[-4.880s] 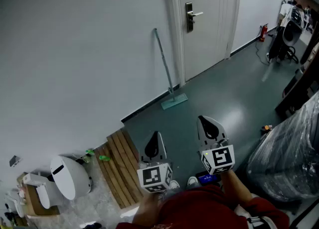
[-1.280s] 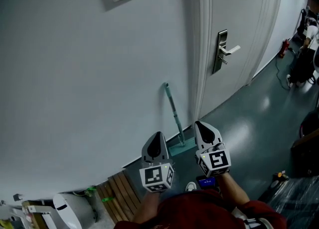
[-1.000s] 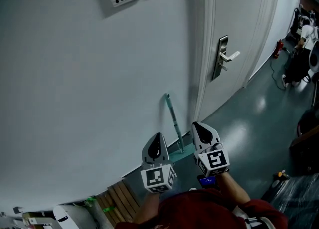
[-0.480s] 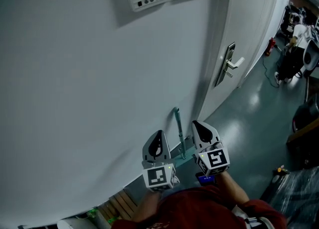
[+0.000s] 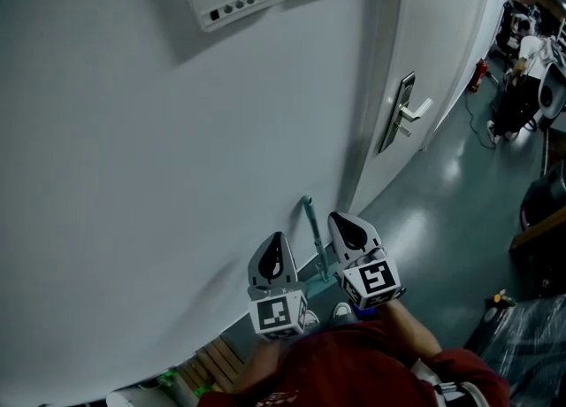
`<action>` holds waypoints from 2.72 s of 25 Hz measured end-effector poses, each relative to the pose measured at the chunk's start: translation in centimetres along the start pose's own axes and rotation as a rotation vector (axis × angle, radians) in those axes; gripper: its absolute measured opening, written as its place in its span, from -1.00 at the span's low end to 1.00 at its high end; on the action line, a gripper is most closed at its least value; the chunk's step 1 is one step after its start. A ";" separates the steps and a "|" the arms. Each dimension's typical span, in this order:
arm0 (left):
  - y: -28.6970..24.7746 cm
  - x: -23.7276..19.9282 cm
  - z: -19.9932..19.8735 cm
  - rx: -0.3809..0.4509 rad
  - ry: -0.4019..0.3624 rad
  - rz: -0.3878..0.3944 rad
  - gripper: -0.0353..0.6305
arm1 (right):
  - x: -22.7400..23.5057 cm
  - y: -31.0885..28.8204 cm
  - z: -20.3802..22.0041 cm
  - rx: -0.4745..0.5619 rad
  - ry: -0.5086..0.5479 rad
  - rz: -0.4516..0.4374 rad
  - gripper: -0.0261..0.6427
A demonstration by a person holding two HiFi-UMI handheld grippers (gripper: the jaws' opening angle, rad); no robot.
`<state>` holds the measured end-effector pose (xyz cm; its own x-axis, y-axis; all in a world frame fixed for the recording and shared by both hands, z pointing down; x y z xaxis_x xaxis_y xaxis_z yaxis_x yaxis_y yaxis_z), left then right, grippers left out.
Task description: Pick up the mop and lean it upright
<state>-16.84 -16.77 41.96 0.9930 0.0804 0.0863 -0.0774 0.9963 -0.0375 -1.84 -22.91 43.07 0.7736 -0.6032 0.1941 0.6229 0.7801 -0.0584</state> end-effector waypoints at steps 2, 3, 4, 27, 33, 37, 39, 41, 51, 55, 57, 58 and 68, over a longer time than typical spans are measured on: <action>-0.2 0.1 0.1 0.001 -0.004 -0.011 -0.86 | 0.2 -0.3 0.4 -0.009 -0.005 -0.014 -0.87; -0.3 0.2 0.2 0.002 -0.001 -0.016 -0.86 | 0.4 -0.4 0.6 -0.017 -0.009 -0.015 -0.87; -0.3 0.4 0.3 0.003 0.003 -0.019 -0.86 | 0.7 -0.5 1.0 -0.026 -0.014 -0.016 -0.86; 0.4 -0.4 -0.2 0.013 0.007 -0.059 -0.86 | 1.9 -8.5 7.0 -0.209 -0.010 -0.114 -0.41; 0.4 -0.2 0.0 -0.002 -0.006 -0.042 -0.86 | 1.6 -8.8 7.2 -0.209 0.040 -0.090 -0.59; 0.5 -0.3 0.1 -0.005 -0.005 -0.054 -0.86 | 1.6 -8.8 7.1 -0.210 0.048 -0.082 -0.60; 0.6 -0.3 0.1 0.002 0.000 -0.056 -0.86 | 1.7 -8.7 7.0 -0.210 0.055 -0.073 -0.60; 0.7 -0.2 0.1 0.009 0.009 -0.058 -0.86 | 1.7 -8.6 7.1 -0.209 0.052 -0.073 -0.60; 0.6 -0.1 0.1 -0.006 0.005 -0.056 -0.86 | 1.3 -7.7 7.1 -0.194 0.049 -0.080 -0.60; 0.5 -0.1 0.3 -0.002 0.012 -0.054 -0.86 | 1.0 -6.3 7.1 -0.182 0.053 -0.075 -0.60; 0.4 0.0 0.6 0.007 0.016 -0.050 -0.86 | 0.7 -5.2 7.2 -0.179 0.051 -0.077 -0.60; 0.3 -0.1 0.6 0.011 0.018 -0.050 -0.86 | 0.6 -4.5 7.2 -0.177 0.053 -0.076 -0.60; -0.1 0.1 0.8 0.031 0.012 -0.043 -0.86 | -0.3 0.2 7.5 -0.138 0.058 -0.051 -0.60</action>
<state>-16.82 -16.79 42.74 0.9965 0.0376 0.0747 -0.0375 0.9993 -0.0029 -2.84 -21.31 50.32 0.7432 -0.6536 0.1432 0.6689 0.7202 -0.1842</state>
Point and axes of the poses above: the fingertips, and each gripper's own axes: y backward along the fingers, x to its right, z out of its underside, the point moved 7 cm from there along y, backward along the fingers, and after that the axes turned 8 degrees about -y, right-handed, at the moved point
